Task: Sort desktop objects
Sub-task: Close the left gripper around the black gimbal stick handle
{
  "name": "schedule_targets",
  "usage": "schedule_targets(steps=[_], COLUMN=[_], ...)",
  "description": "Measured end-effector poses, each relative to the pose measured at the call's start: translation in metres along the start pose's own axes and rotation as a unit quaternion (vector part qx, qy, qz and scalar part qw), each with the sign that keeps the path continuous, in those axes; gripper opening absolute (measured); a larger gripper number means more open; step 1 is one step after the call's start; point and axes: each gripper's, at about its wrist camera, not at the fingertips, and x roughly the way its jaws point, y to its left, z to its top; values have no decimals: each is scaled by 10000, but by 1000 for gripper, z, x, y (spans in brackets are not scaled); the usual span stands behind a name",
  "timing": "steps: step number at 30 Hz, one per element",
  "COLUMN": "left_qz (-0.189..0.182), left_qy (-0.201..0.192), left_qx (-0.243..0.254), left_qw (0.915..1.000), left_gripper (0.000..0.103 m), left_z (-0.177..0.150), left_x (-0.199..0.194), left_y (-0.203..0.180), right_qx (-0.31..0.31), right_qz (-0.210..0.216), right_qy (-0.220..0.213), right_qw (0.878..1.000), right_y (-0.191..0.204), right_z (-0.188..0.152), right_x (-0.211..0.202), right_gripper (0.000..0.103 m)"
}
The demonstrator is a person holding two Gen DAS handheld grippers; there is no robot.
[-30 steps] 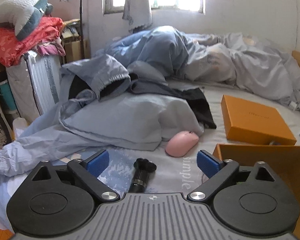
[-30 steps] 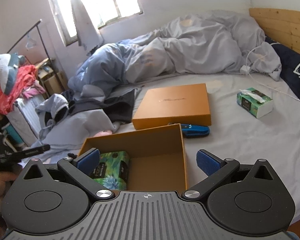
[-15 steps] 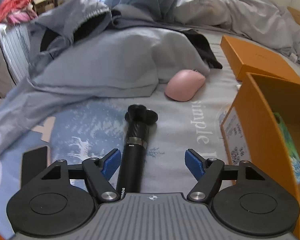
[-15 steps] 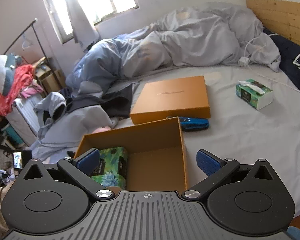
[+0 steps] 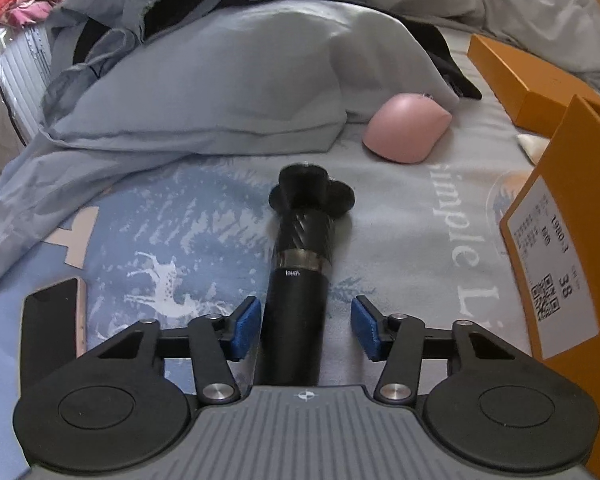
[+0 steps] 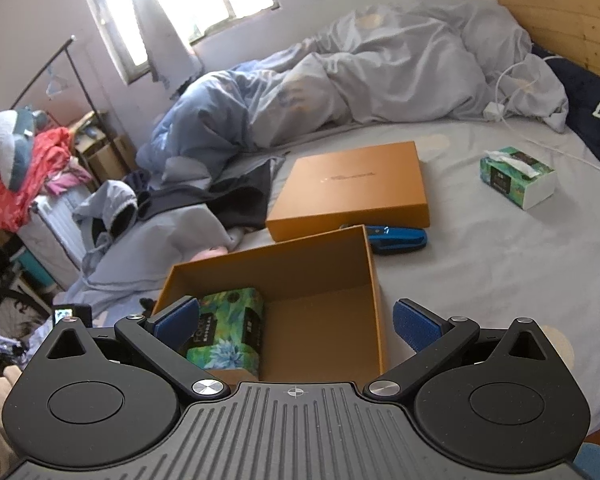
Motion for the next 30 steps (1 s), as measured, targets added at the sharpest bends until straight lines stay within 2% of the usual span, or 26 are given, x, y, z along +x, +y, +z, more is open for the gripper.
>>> schedule_targets(steps=[3,8,9,10,20,30], left_qz=[2,-65,-62,-49,41,-114], left_qy=[-27,-88,-108,-118,-198,-370], left_qx=[8,-43,-66,-71,88,-428], left_qw=[10000,9999,9999,9999,9998,9983], left_gripper=[47,47,44,36,35,35], left_z=[0,-4,-4,-5,-5,1], left_x=[2,5,5,5,1,-17], left_y=[1,5,5,5,1,12], right_qx=[-5,-104,-117,-112,-95,-101], right_qz=[82,127,127,121,141,58], right_qy=[22,22,21,18,-57,-99], right_qw=[10000,9999,9998,9999,9998,9999], right_y=[0,6,7,6,1,1], right_z=[1,3,3,3,1,1], right_x=[1,2,2,3,2,0], right_gripper=[103,103,103,103,103,103])
